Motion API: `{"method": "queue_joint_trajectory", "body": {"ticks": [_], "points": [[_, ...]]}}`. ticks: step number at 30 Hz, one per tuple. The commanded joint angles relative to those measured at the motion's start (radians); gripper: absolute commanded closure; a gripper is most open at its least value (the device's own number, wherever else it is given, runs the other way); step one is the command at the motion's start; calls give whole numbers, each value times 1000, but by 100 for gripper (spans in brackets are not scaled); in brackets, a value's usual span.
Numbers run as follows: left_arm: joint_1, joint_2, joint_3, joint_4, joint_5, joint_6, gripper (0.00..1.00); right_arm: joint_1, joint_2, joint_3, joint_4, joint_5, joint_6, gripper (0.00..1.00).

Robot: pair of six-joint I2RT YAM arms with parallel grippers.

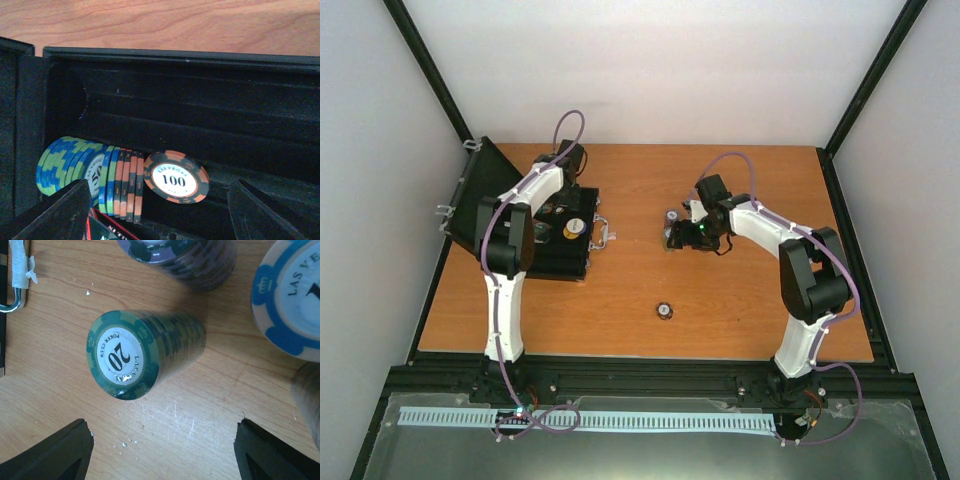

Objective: Pack up texas hold em set

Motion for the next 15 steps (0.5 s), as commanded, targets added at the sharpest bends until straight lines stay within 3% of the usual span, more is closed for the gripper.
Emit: {"method": "queue_joint_trajectory", "body": {"ticks": [1, 15], "points": [[-12, 33, 56, -22, -18, 18, 22, -6, 23, 30, -7, 3, -11, 21], [-12, 85, 55, -30, -91, 23, 19, -7, 30, 42, -14, 4, -9, 21]]}}
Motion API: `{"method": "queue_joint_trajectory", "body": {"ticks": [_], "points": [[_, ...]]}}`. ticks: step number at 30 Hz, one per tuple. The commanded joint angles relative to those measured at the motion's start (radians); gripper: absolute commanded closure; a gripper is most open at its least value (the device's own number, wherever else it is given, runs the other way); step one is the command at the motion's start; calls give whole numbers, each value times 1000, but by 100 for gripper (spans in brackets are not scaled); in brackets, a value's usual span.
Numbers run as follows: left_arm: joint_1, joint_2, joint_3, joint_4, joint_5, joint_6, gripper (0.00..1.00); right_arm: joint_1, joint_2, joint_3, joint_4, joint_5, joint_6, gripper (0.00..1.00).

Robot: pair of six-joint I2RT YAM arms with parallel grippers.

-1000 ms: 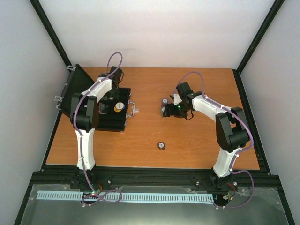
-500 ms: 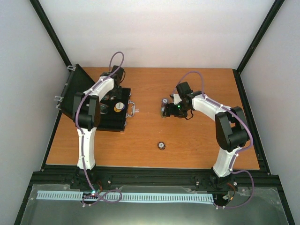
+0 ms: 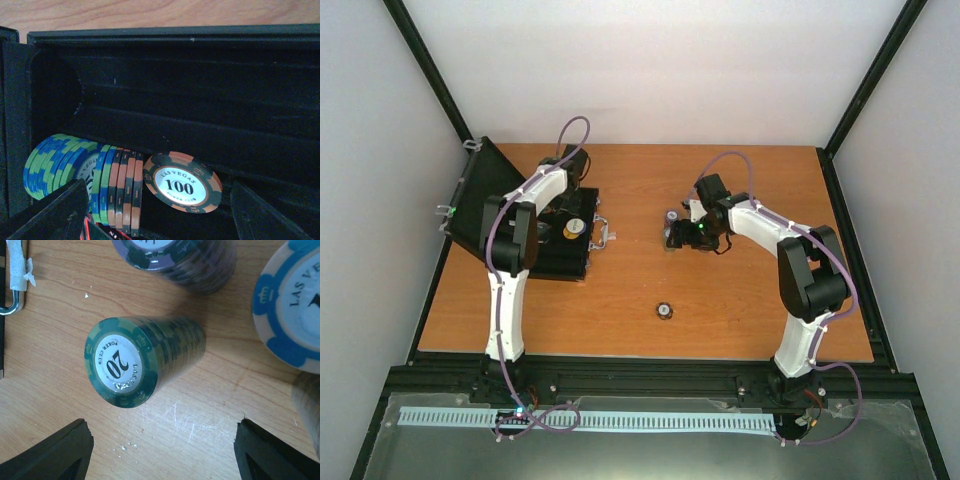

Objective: Pack up texas hold em set

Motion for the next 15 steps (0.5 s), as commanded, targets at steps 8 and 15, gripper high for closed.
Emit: {"method": "queue_joint_trajectory", "body": {"ticks": [8, 15], "points": [[-4, 7, 29, -13, -77, 20, 19, -6, 8, 23, -11, 5, -4, 21], [-4, 7, 17, -13, -134, 14, 19, -6, 3, 22, -10, 3, -5, 21]]}}
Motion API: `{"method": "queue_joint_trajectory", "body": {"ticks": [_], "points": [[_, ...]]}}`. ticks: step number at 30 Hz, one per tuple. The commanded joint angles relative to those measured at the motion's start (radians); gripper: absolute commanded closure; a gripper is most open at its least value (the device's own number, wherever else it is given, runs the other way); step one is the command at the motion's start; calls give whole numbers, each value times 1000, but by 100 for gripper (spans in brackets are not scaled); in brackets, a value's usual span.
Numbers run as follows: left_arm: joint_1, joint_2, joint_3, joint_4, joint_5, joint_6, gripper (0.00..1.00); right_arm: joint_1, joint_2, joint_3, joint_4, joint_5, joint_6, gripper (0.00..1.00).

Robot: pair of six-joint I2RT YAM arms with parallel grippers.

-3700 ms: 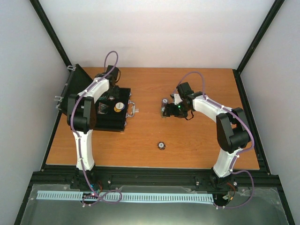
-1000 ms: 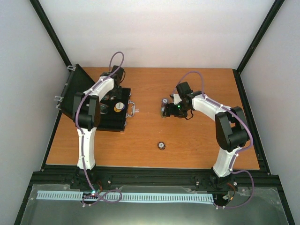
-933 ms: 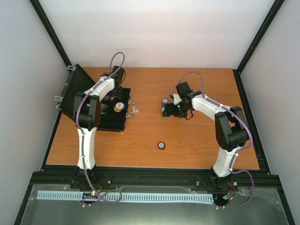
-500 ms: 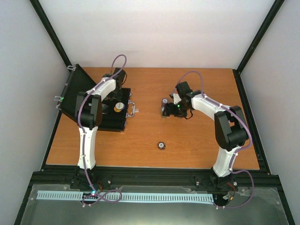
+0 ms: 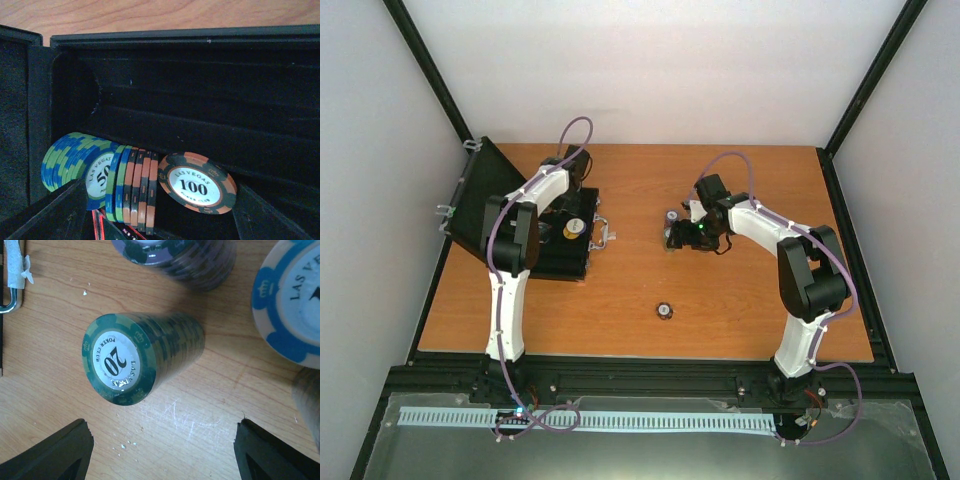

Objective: Pack up texas hold em set

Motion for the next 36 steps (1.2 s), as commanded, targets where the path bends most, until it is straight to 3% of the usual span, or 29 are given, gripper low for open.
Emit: {"method": "queue_joint_trajectory", "body": {"ticks": [1, 36], "points": [[0, -2, 11, 4, -75, 8, 19, -6, -1, 21, -4, 3, -6, 21], [0, -70, -12, -14, -183, 7, 16, -7, -23, -17, 14, 0, -16, 21]]}}
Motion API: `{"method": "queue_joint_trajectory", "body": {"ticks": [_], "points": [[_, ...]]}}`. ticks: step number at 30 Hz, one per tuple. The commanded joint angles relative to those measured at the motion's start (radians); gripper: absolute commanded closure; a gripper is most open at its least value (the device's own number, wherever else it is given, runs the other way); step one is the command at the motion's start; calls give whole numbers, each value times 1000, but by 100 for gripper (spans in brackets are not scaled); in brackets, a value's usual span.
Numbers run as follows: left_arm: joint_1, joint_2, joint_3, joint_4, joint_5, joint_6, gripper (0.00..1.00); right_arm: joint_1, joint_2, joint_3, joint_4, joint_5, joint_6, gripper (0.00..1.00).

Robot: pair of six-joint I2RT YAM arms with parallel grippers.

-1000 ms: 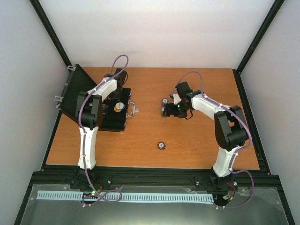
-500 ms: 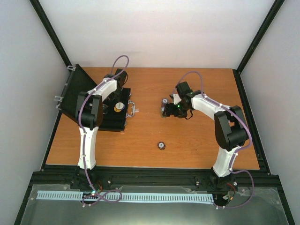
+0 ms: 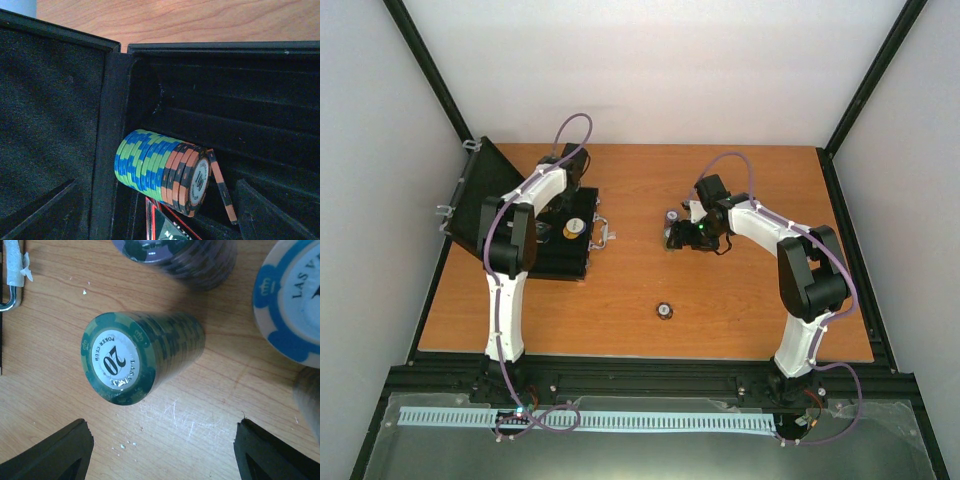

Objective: Pack up texas hold em set

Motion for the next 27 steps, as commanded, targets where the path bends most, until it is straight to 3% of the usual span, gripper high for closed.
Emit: {"method": "queue_joint_trajectory", "body": {"ticks": [1, 27], "points": [[5, -29, 7, -19, -44, 1, 16, -6, -23, -12, 10, 1, -16, 21], [40, -39, -17, -34, -67, -11, 8, -6, -18, -13, 2, 10, -36, 21]]}}
